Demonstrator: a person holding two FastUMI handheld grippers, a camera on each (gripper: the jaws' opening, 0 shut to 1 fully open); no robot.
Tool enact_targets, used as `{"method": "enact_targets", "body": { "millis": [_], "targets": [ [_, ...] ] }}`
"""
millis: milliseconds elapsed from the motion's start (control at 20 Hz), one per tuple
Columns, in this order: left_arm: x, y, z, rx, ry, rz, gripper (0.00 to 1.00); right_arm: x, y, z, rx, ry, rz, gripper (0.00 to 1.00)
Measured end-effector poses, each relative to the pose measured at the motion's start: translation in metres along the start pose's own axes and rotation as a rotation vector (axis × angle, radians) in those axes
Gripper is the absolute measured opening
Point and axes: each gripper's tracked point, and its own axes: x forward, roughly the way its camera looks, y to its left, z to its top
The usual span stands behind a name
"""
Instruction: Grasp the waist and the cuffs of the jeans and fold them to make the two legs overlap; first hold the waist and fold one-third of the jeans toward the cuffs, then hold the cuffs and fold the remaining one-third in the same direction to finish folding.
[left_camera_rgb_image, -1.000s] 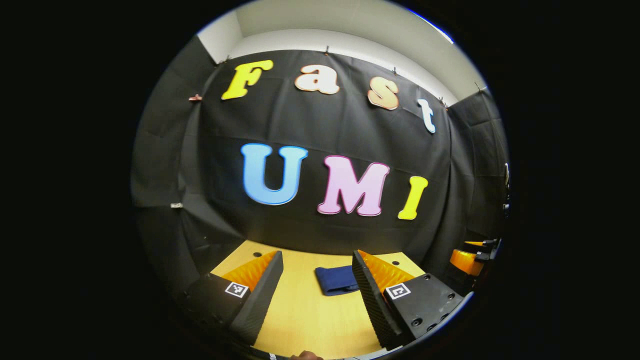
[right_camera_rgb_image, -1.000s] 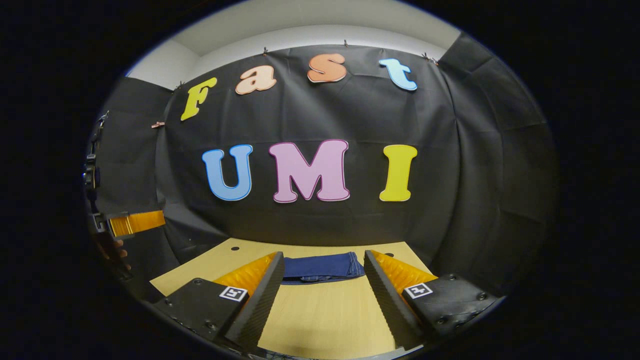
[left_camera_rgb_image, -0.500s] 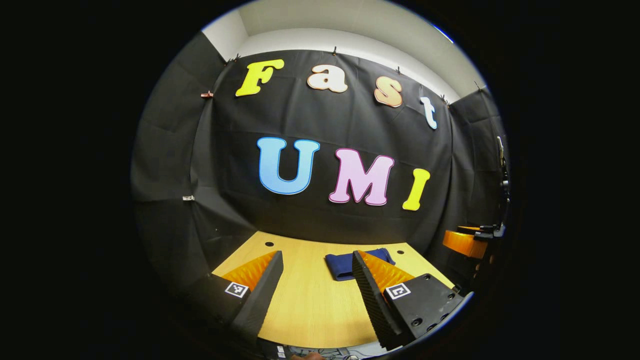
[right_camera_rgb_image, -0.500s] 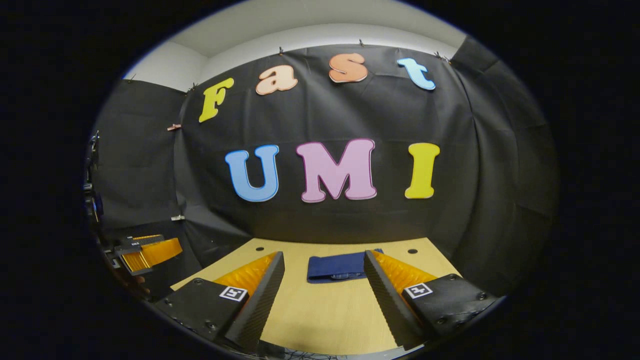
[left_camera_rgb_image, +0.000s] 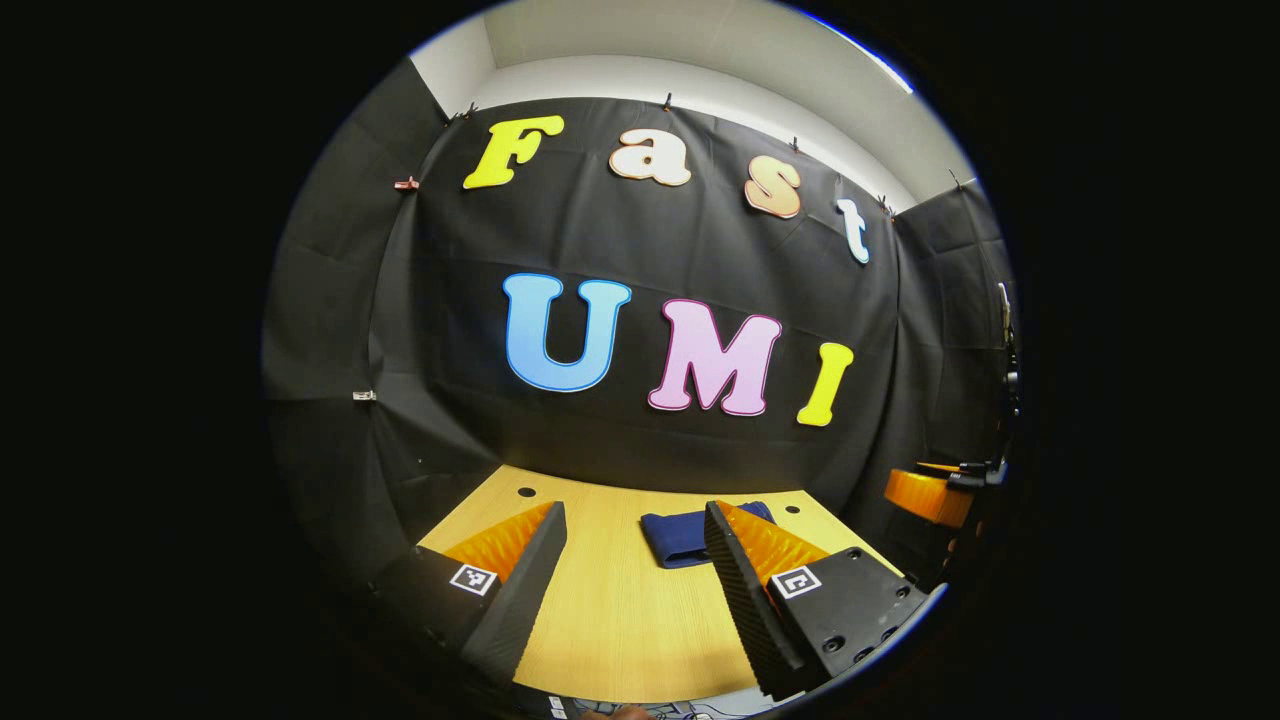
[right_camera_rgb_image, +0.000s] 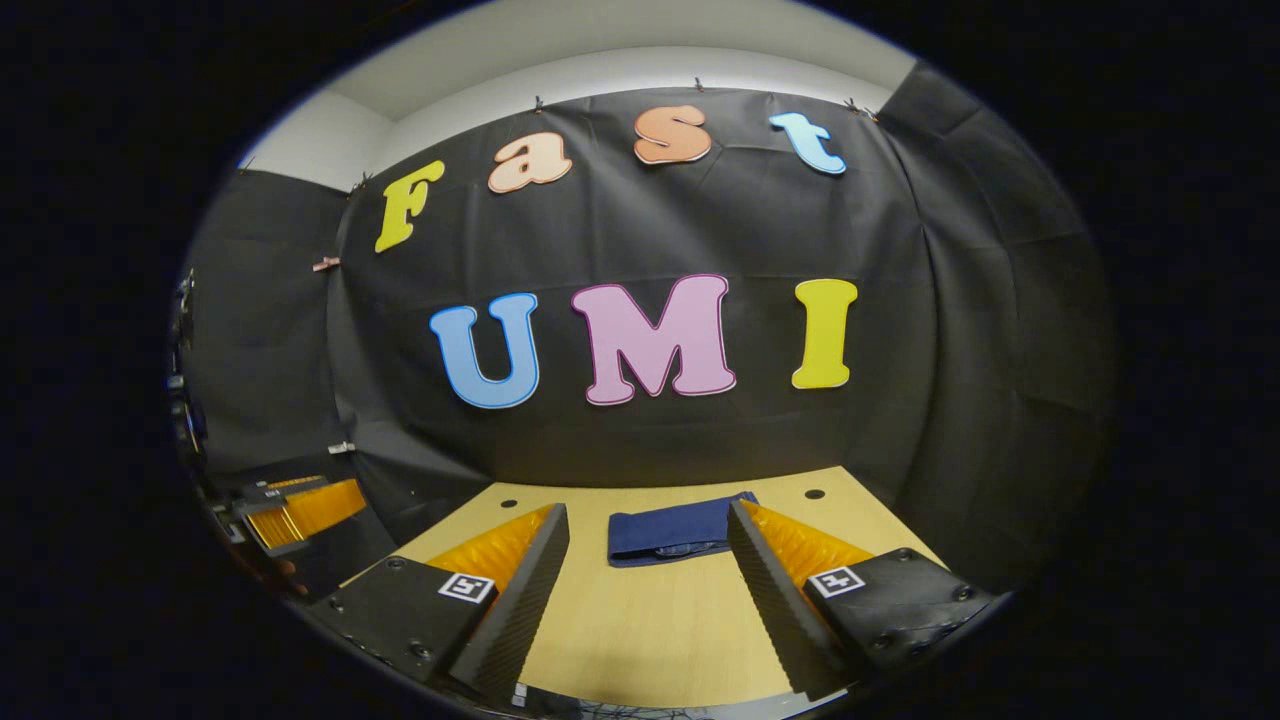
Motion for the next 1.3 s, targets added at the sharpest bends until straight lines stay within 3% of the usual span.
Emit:
{"method": "enact_targets", "body": {
  "millis": [350, 400, 700, 900, 1300],
  "targets": [
    [-0.002, -0.008, 0.001, -0.007, 0.009, -0.027, 0.81, -0.007, -0.007, 0.003, -0.016, -0.006, -0.019, 0.98],
    [-0.004, -0.011, 0.003, -0.012, 0.004, -0.031, 0.86, -0.009, -0.008, 0.001, -0.02, -0.003, -0.023, 0.98],
    [0.005, -0.026, 0.003, 0.043, -0.047, -0.076, 0.81, -0.009, -0.013, -0.007, -0.016, 0.023, -0.021, 0.98],
    [0.009, -0.019, 0.013, 0.029, -0.076, -0.065, 0.81, -0.006, -0.019, 0.0, -0.022, -0.002, -0.025, 0.98],
    [0.009, -0.016, -0.022, 0.083, -0.033, -0.072, 0.81, -0.001, -0.03, 0.001, -0.069, -0.011, -0.024, 0.98]
  ]
}}
